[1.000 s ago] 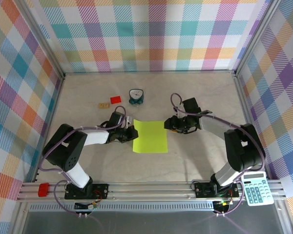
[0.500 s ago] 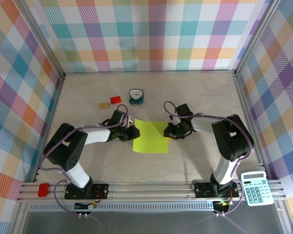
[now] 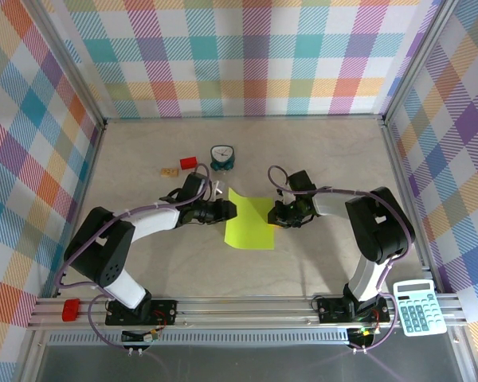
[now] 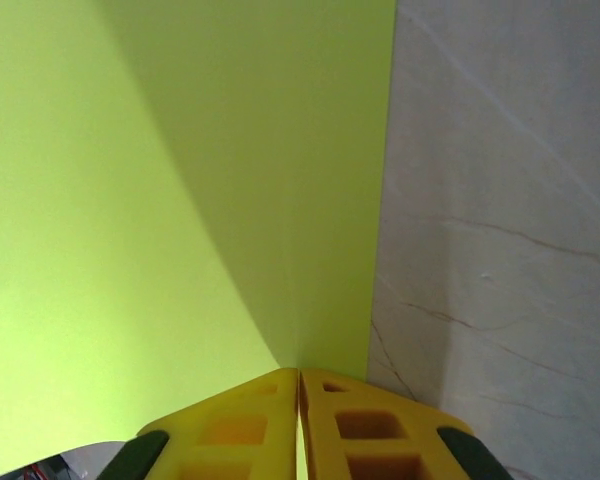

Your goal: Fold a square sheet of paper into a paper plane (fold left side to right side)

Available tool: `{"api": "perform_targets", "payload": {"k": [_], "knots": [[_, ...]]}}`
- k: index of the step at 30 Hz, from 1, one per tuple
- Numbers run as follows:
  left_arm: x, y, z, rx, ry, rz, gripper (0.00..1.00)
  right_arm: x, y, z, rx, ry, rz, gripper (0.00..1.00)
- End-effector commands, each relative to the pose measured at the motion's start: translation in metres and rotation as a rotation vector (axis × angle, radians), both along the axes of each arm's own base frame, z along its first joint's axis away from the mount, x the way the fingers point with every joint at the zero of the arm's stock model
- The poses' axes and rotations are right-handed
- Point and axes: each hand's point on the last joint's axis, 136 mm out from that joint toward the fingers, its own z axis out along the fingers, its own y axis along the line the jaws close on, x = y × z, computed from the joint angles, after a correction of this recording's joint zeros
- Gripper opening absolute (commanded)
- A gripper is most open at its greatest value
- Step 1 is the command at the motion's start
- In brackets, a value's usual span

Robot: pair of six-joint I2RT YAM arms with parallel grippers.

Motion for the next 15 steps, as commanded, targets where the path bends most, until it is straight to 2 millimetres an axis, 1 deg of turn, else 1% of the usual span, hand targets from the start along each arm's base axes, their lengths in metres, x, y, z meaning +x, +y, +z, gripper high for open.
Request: {"api": "perform_targets", "payload": {"k": [1,5,7,9,12,15], "knots": [[-0.001,-0.027,0.017,-0.083,-0.005,-0.061,0.37,-0.022,-0.019,-0.032,-0.112,0.077,-0.013,0.10],[-0.003,-0.048,0.017,-0.095,-0.003,-0.107,0.43,-0.023,-0.017,-0.033,-0.092,0.081,-0.016,0.10],[-0.003,-0.054,0.014,-0.093,0.000,-0.117,0.47,-0.024,-0.016,-0.033,-0.085,0.085,-0.016,0.10],[-0.002,-0.058,0.009,-0.090,0.006,-0.123,0.49,-0.025,-0.013,-0.033,-0.069,0.091,-0.012,0.09],[-0.001,-0.059,0.001,-0.080,0.018,-0.121,0.48,-0.025,-0.011,-0.032,-0.051,0.093,-0.011,0.08],[0.000,-0.059,-0.005,-0.069,0.023,-0.116,0.41,-0.024,-0.008,-0.029,-0.034,0.087,-0.012,0.07]]}}
